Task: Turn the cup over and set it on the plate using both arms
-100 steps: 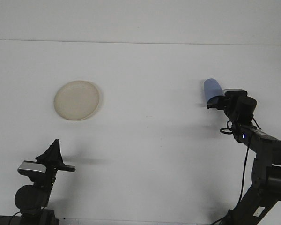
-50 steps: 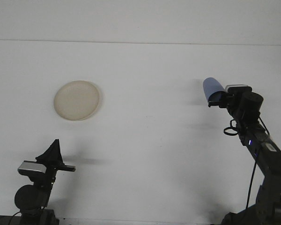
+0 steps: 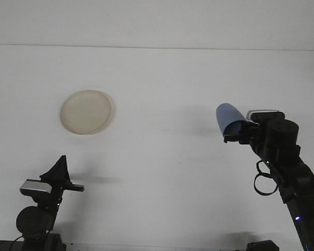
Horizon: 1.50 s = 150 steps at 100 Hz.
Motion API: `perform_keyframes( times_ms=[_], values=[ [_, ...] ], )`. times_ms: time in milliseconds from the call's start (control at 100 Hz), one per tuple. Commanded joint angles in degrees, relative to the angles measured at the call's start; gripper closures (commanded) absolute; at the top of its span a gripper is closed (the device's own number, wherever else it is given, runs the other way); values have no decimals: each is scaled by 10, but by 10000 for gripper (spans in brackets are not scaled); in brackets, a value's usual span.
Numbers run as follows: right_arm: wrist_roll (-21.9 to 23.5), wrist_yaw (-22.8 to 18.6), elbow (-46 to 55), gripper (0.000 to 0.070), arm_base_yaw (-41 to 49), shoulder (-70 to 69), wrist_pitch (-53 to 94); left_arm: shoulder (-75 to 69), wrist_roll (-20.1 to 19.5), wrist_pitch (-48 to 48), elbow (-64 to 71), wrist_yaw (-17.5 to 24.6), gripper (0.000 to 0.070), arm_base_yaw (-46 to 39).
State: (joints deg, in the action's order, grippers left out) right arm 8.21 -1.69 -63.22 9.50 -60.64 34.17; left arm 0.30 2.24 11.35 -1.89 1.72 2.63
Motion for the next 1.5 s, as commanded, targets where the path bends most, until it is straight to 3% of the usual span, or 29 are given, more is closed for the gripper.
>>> perform_keyframes(
  times_ms=[0, 110, 310, 720, 1490],
  values=[
    [31, 16, -38, 700, 31, -9, 75, -1, -3, 7, 11, 0, 689, 0],
    [49, 36, -92, 700, 83, -22, 153, -1, -3, 7, 11, 0, 689, 0],
    [76, 34, -186, 700, 169, -91, 269, -1, -3, 7, 11, 0, 689, 0],
    [87, -2, -359, 700, 261, -337, 401, -1, -3, 7, 11, 0, 689, 0],
    [48, -17, -384, 700, 280, -490, 441, -1, -3, 7, 11, 0, 689, 0]
  ],
)
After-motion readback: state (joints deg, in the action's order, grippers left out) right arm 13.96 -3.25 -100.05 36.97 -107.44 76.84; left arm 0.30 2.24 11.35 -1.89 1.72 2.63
